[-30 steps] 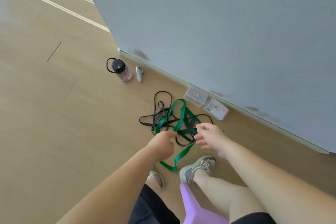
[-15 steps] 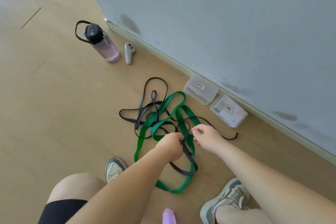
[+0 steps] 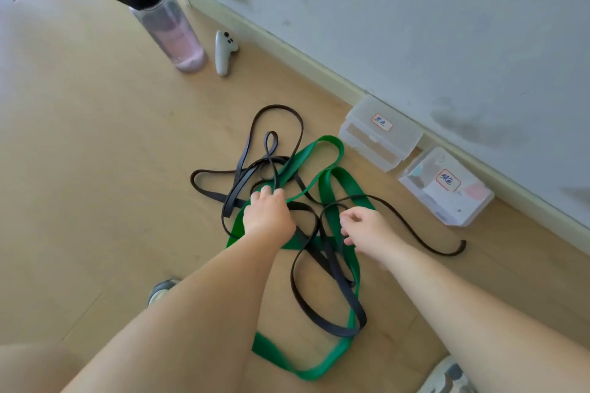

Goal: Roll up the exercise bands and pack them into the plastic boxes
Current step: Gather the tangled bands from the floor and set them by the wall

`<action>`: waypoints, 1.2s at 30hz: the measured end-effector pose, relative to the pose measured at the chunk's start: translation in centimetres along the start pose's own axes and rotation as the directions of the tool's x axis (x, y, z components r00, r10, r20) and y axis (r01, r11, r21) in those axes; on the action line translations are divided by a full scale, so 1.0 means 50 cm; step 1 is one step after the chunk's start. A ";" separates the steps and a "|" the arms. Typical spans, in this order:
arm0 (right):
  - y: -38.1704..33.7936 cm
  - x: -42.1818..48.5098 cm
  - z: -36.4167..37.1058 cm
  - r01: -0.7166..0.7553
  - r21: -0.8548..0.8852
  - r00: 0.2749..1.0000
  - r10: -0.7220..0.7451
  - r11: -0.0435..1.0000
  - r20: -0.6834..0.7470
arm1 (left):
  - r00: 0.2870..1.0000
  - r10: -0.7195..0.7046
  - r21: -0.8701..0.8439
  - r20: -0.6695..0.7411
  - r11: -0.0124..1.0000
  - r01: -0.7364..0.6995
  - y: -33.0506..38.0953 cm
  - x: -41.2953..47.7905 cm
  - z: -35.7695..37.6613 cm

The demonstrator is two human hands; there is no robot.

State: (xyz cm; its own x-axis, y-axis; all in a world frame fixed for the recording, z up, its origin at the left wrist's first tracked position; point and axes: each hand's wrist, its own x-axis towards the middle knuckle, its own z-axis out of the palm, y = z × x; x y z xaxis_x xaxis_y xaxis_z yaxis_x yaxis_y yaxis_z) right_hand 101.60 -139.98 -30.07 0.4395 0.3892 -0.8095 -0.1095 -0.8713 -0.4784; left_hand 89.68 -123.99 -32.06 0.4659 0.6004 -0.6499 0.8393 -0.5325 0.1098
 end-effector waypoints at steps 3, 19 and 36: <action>-0.001 0.010 0.001 0.014 -0.035 1.000 -0.014 0.999 -0.012 | 0.982 -0.057 -0.167 0.181 0.982 0.088 -0.020 0.005 0.015; 0.130 0.032 0.056 -0.226 -0.402 0.974 0.218 0.887 -0.065 | 0.983 0.075 -0.373 0.169 0.928 -0.007 0.014 -0.025 0.190; 0.092 0.096 0.030 -0.042 0.239 0.982 0.084 0.970 -0.171 | 0.973 0.145 -0.491 0.179 0.870 -0.039 0.097 0.042 0.166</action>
State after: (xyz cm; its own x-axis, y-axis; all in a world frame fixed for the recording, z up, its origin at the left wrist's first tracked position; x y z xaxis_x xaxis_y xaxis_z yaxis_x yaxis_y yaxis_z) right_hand 101.89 -141.67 -36.67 0.5749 0.2572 -0.7767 -0.3379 -0.7899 -0.5117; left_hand 92.38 -130.27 -39.12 0.5249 0.4001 -0.7513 0.8497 -0.1936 0.4905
